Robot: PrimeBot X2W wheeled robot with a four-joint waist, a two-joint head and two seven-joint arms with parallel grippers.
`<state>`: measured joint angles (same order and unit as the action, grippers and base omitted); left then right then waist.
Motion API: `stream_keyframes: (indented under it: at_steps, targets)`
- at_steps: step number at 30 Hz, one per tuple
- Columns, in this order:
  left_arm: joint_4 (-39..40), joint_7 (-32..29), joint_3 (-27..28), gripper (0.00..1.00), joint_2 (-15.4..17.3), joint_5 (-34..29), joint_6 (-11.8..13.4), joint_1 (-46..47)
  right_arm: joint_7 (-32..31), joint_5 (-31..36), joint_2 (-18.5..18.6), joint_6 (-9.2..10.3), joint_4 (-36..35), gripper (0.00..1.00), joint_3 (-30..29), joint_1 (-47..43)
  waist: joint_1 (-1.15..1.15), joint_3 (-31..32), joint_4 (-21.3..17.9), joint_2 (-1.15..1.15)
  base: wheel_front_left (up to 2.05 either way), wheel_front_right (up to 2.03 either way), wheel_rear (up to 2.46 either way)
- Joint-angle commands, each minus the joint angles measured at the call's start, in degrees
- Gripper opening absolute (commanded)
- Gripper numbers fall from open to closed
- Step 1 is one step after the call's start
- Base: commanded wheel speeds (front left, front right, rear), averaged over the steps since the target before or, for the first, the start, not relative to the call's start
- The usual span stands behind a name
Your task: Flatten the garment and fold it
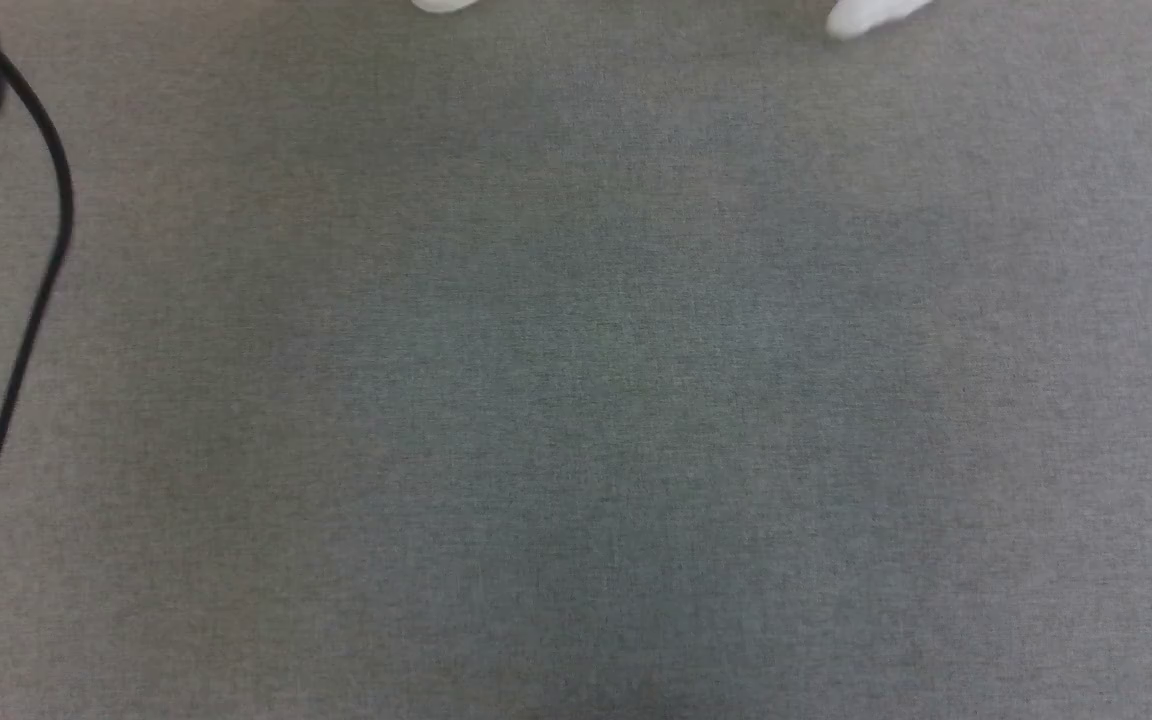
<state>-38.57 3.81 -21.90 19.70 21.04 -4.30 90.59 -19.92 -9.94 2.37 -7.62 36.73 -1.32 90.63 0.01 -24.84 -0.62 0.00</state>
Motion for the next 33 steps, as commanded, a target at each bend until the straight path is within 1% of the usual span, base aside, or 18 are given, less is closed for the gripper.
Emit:
stream_keyframes:
  at_steps: [1,4,6,10,13,17,20,24,28,33]
  targets:
    - [-0.67,0.09,-0.20,0.00,0.68,1.06,-0.33,-2.46,0.08,-1.06,0.53,0.13,0.43,0.00,0.41,-2.48,-0.01,0.50,0.42,0.00,0.00,0.00,0.00]
    - [-1.05,-0.43,-0.96,0.00,0.81,1.95,-0.93,-6.23,-0.12,-3.54,1.29,0.13,-0.41,0.00,2.83,-7.11,-0.01,1.67,0.92,0.00,0.00,0.00,0.00]
    - [-0.75,-1.01,-1.35,0.00,1.11,2.68,-1.20,-9.43,-0.51,-6.26,2.13,0.13,-2.21,0.00,4.54,-11.44,-0.01,2.74,1.02,0.00,0.00,0.00,0.00]
    - [1.54,-1.77,-1.40,0.00,1.28,5.17,-1.20,-18.97,-1.49,-12.87,4.31,0.13,-8.52,0.00,6.77,-23.12,-0.01,6.24,1.42,0.00,0.00,0.00,0.00]
    - [4.90,-3.15,-1.24,0.00,1.80,7.49,-0.24,-29.31,-3.43,-16.59,5.88,0.13,-13.95,0.00,8.75,-34.53,-0.01,9.78,1.23,0.00,0.00,0.00,0.00]
    - [11.75,-6.00,-1.53,0.00,1.65,10.69,2.59,-44.96,-7.06,-19.98,7.72,0.13,-20.46,0.00,9.82,-49.87,-0.01,13.93,1.63,0.00,0.00,0.00,0.00]
    - [17.47,-9.15,-2.17,0.00,1.45,13.20,5.28,-57.01,-9.32,-21.43,8.03,0.13,-24.47,0.00,8.71,-59.84,-0.01,16.11,1.85,0.00,0.00,0.00,0.00]
    - [23.55,-13.60,-3.55,0.00,2.01,15.81,8.94,-71.59,-11.60,-21.07,8.35,0.13,-28.44,0.00,6.56,-71.63,-0.01,18.60,2.38,0.00,0.00,0.00,0.00]
    - [26.94,-18.10,-4.80,0.00,2.65,18.09,11.80,-81.48,-13.83,-19.46,9.01,0.13,-30.76,0.00,6.03,-80.41,-0.01,20.36,2.85,0.00,0.00,0.00,0.00]
    - [29.78,-24.20,-6.00,0.00,4.06,20.09,15.08,-89.01,-18.54,-17.68,10.05,0.13,-33.04,0.00,5.75,-88.60,-0.01,22.23,3.51,0.00,0.00,0.00,0.00]
